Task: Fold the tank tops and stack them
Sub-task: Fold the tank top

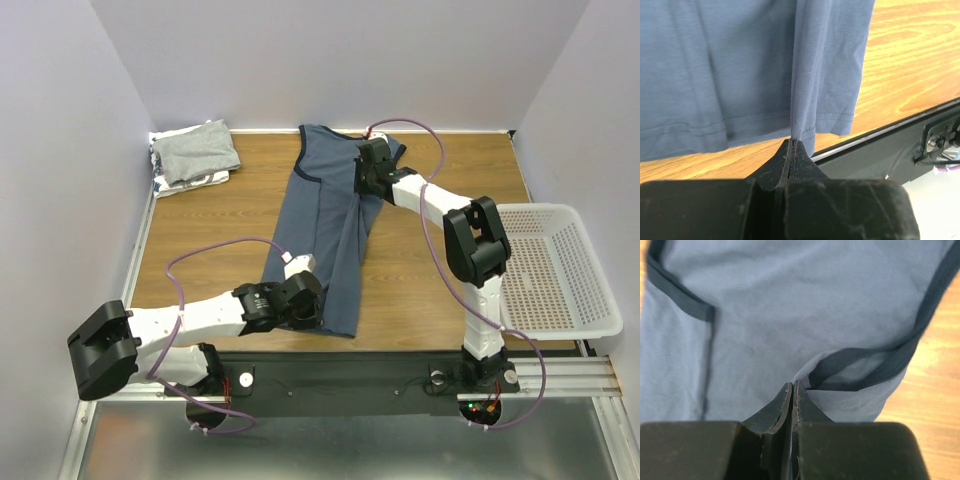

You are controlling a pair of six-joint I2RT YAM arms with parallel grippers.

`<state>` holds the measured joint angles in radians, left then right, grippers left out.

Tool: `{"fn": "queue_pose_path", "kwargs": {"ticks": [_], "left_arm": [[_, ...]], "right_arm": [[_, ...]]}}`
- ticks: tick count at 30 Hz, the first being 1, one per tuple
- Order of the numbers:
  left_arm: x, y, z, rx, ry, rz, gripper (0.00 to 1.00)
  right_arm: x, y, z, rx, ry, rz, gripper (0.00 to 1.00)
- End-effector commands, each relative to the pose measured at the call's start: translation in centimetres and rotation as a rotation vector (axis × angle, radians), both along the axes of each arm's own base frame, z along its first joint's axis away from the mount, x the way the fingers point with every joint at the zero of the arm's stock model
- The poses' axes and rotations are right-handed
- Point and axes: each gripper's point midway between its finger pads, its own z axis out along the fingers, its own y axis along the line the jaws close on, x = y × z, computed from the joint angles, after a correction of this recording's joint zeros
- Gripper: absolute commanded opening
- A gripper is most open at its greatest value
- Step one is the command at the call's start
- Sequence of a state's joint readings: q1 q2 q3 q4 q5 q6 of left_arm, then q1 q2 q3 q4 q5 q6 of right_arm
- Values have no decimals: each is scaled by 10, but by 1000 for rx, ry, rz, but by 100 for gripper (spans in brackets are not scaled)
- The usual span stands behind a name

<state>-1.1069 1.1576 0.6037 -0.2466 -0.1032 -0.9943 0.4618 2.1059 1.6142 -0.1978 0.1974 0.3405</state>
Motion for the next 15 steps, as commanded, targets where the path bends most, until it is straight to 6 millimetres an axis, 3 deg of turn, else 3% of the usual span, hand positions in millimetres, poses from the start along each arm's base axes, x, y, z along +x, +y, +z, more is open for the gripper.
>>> {"fn": "queue_pose_path", "kwargs": {"ticks": [1, 15], "left_arm": [[1, 10, 6, 23, -9, 38, 0], [-1, 41, -10, 128, 10, 92, 0]], "right_arm": [[22, 18, 33, 61, -93, 5, 3], [27, 58, 21, 82, -89, 56, 3]]}}
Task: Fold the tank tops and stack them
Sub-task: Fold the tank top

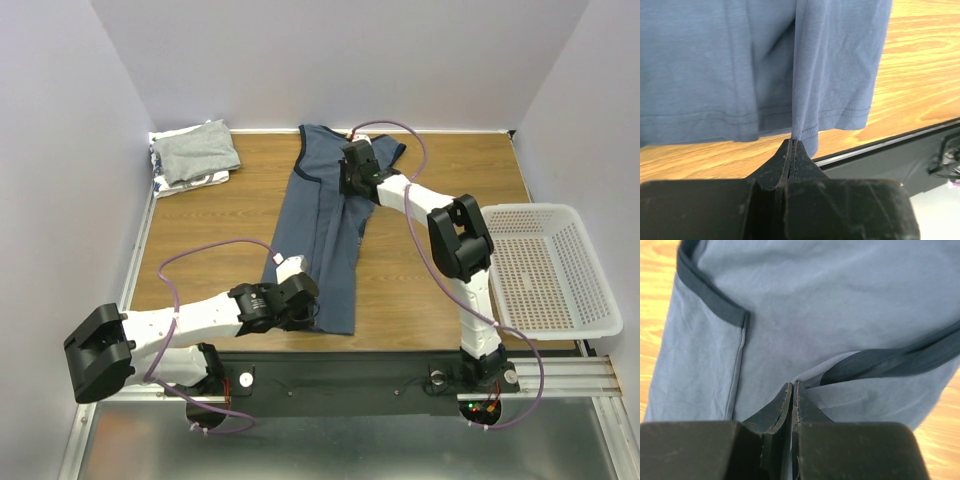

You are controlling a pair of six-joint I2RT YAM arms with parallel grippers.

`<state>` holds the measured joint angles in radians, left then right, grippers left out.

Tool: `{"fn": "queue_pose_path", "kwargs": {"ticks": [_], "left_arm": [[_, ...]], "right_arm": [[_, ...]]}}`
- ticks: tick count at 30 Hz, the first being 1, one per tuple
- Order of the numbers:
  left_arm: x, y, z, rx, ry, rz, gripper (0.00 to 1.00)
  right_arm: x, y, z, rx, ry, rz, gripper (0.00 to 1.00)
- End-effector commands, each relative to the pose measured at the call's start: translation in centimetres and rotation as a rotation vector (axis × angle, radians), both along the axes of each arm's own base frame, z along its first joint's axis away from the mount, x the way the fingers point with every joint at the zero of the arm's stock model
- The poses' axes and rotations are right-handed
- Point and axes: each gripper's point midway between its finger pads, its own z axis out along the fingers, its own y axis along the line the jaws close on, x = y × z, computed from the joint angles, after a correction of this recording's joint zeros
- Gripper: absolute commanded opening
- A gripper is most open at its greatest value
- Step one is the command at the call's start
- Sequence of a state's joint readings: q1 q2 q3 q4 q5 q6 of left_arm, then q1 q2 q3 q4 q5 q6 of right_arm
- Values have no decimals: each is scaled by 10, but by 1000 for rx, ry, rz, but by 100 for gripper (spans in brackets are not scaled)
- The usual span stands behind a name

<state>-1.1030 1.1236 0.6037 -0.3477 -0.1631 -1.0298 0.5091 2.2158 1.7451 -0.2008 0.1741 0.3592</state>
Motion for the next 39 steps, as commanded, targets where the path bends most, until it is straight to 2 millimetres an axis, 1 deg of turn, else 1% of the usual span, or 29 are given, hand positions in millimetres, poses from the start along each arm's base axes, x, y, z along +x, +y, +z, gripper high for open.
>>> {"fn": "queue_pose_path", "kwargs": {"ticks": [1, 6, 8, 15, 17, 19, 22, 23, 24, 26, 27, 28, 29, 30, 31, 32, 33, 34, 35, 36, 37, 38, 39], "left_arm": [[-2, 19, -5, 62, 9, 28, 0], [0, 26, -8, 84, 11, 46, 0], [0, 28, -9, 91, 12, 49, 0], [1, 33, -15, 133, 17, 42, 0], [0, 35, -18, 145, 22, 39, 0], [0, 36, -20, 150, 22, 40, 0], [1, 35, -19, 150, 21, 39, 0], [2, 34, -16, 146, 16, 35, 0], [3, 33, -15, 147, 13, 33, 0], [5, 31, -12, 143, 7, 28, 0], [8, 28, -7, 137, -3, 22, 7], [9, 28, -5, 138, -10, 24, 15], [12, 24, 2, 124, -21, 21, 20], [14, 23, 6, 120, -33, 22, 29], [19, 24, 12, 123, -55, 32, 33], [24, 23, 23, 115, -76, 40, 36], [27, 23, 29, 114, -91, 48, 41], [34, 26, 37, 125, -123, 56, 43], [41, 28, 52, 112, -148, 78, 44], [46, 30, 60, 105, -167, 88, 45], [51, 33, 67, 111, -194, 92, 45], [56, 34, 77, 92, -218, 98, 45], [63, 33, 87, 75, -240, 109, 44]], "right_arm": [[15, 16, 27, 48, -80, 3, 3], [16, 23, 23, 47, -80, 13, 3], [18, 26, 26, 54, -87, 12, 3], [20, 34, 25, 61, -91, 17, 3], [21, 37, 24, 62, -91, 21, 3], [22, 39, 18, 61, -85, 23, 4], [21, 40, 10, 56, -72, 25, 15], [20, 39, 8, 53, -67, 23, 20], [18, 38, 14, 56, -76, 19, 37], [15, 34, 17, 50, -76, 13, 52], [16, 32, 22, 49, -85, 6, 63], [15, 31, 34, 54, -103, 6, 68], [13, 29, 36, 49, -105, 8, 73], [12, 28, 42, 52, -113, 7, 78], [10, 25, 49, 53, -122, 0, 80], [8, 24, 64, 64, -140, 0, 80], [4, 21, 66, 64, -138, -6, 82], [2, 17, 70, 64, -141, -22, 82], [-3, 13, 87, 86, -154, -39, 82], [-10, 8, 82, 78, -139, -48, 84], [-15, 5, 84, 82, -135, -53, 84], [-19, 1, 87, 83, -133, -60, 84], [-26, -3, 100, 99, -141, -80, 84]]}}
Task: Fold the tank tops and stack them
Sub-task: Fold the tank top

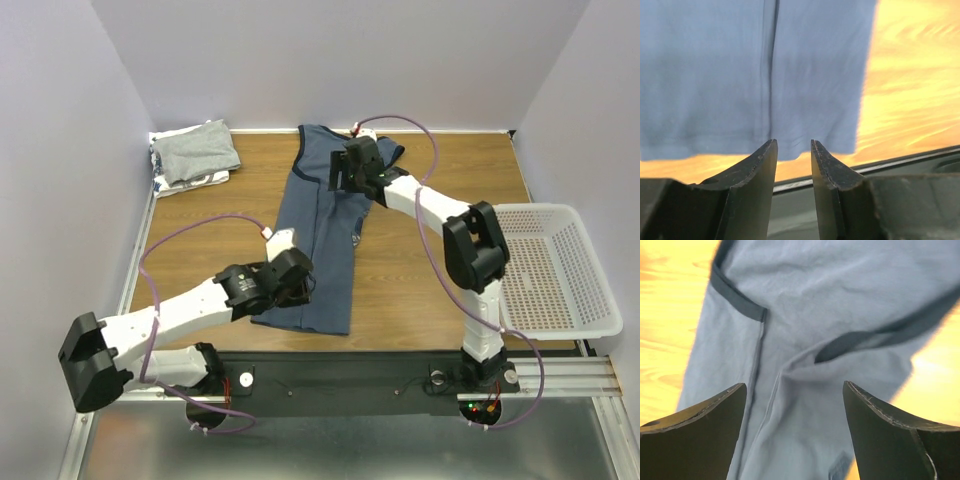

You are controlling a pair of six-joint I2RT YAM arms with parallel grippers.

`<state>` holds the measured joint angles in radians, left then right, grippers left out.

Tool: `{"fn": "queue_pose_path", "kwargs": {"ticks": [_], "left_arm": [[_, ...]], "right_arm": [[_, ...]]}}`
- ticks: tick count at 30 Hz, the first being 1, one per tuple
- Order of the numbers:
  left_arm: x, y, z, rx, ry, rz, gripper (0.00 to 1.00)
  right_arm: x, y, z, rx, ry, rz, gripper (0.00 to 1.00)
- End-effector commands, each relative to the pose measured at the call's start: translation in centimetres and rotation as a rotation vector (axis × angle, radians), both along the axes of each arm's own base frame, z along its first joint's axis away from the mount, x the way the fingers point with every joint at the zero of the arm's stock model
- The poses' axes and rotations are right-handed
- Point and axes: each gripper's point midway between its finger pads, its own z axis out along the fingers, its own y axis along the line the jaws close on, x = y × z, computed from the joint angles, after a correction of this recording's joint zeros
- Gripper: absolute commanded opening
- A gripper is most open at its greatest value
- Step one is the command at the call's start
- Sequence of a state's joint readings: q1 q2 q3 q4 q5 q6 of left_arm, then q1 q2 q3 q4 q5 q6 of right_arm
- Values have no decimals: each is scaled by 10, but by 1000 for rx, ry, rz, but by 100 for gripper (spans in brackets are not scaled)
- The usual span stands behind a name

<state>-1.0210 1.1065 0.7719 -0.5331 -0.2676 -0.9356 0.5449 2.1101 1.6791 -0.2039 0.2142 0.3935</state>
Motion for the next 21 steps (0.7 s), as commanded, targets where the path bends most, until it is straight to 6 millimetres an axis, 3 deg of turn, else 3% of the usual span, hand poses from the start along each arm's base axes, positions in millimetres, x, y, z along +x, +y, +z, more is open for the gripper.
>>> {"fn": "queue_pose_path", "kwargs": {"ticks": [1, 3, 4, 5, 6, 7, 8, 10, 11, 12, 14, 15, 18, 21], "left_arm": [[28, 10, 48, -25, -144, 29, 44], [39, -2, 57, -56, -180, -11, 40], [42, -8, 57, -71, -173, -30, 39], [48, -16, 57, -69, -184, -63, 36], [51, -19, 56, -66, -184, -74, 35], [55, -26, 57, -86, -194, -92, 34], [58, -28, 48, -69, -190, -119, 31], [63, -33, 44, -92, -183, -140, 29], [70, -39, 41, -119, -180, -152, 28], [73, -42, 39, -124, -181, -174, 28], [90, -48, 35, -129, -194, -180, 28], [99, -54, 43, -136, -216, -193, 28], [128, -65, 46, -122, -230, -178, 28], [154, -70, 36, -111, -231, -147, 27]], "right_arm": [[-16, -17, 60, 68, -78, -74, 84], [-37, -23, 51, 86, -24, -86, 82], [-50, -25, 70, 122, -40, -74, 81], [-75, -29, 42, 97, 24, -68, 80], [-88, -34, 41, 93, 28, -77, 77], [-103, -37, 53, 114, 12, -72, 76], [-131, -40, 26, 94, 75, -55, 73], [-161, -39, 11, 98, 121, -30, 71], [-177, -39, 14, 113, 123, -15, 70], [-206, -37, -10, 100, 187, 4, 69], [-233, -31, -18, 143, 231, 10, 66], [-260, -28, -37, 122, 276, 42, 65], [-302, -15, -54, 129, 332, 80, 65], [-327, -6, -62, 137, 366, 99, 66]]}}
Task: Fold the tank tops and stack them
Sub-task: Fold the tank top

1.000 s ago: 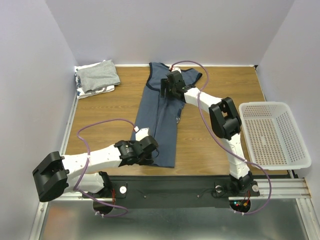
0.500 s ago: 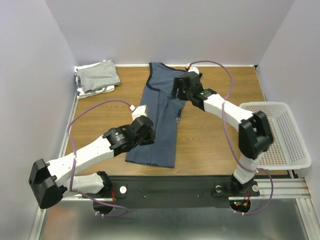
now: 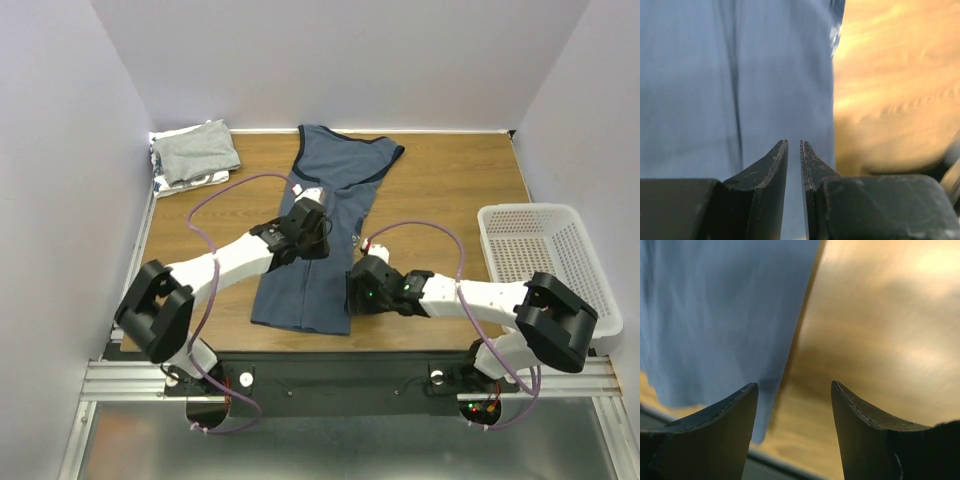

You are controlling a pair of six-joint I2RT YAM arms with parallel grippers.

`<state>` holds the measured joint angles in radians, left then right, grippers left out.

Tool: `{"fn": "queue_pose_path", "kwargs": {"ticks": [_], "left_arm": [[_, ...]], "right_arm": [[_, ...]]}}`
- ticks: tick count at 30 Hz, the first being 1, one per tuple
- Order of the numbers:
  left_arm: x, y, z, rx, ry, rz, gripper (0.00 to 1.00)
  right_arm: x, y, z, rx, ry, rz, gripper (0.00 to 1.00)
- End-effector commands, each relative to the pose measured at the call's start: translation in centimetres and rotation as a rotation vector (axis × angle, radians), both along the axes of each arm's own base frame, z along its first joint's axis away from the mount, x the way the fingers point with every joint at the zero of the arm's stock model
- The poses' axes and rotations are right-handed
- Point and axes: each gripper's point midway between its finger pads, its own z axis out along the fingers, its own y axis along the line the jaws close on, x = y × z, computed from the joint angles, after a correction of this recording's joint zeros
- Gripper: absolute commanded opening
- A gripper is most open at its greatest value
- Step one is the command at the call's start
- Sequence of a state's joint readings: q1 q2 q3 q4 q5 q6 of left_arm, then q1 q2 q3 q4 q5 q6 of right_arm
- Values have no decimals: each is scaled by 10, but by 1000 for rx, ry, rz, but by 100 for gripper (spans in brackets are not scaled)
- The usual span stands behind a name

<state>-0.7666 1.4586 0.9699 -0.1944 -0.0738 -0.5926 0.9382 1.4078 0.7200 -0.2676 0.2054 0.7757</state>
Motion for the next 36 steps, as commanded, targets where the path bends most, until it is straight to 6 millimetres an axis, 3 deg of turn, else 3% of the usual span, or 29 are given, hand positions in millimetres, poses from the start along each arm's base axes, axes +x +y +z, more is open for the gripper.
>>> {"fn": "queue_pose_path", "kwargs": {"ticks": [1, 5, 9, 13, 15, 17, 18, 24, 25, 26, 27, 29, 36], "left_arm": [[45, -22, 25, -69, -110, -16, 27], [64, -30, 1, -55, -79, 1, 24], [79, -30, -4, -33, -87, 35, 23], [91, -24, -12, -2, -91, 78, 23], [95, -24, -18, 9, -85, 88, 23], [97, -23, -23, 19, -83, 96, 23], [99, -23, -22, 16, -86, 102, 23], [102, -32, -10, -23, -99, 86, 23], [101, -35, -7, -37, -97, 75, 23], [101, -37, -4, -49, -98, 72, 23], [100, -39, -2, -59, -100, 66, 23], [99, -42, 0, -71, -98, 59, 23], [99, -53, 5, -115, -101, 28, 23]], "right_arm": [[-20, 19, 8, 87, 17, -47, 68], [-35, 25, 1, 91, 35, -38, 70], [-47, 30, -7, 79, 58, -26, 69], [-51, 34, -14, 67, 72, -21, 56], [-53, 37, -17, 58, 79, -16, 40], [-55, 37, -19, 53, 89, -7, 35], [-56, 36, -22, 45, 94, -5, 27], [-76, 21, -23, 53, 160, 15, 9], [-80, 20, -15, 83, 168, 22, 7], [-88, 6, -23, 53, 196, 10, 6], [-91, 3, -14, 79, 192, 8, 5], [-103, -13, -18, 61, 234, -8, 4], [-130, -15, -6, 137, 315, 10, 5]]}}
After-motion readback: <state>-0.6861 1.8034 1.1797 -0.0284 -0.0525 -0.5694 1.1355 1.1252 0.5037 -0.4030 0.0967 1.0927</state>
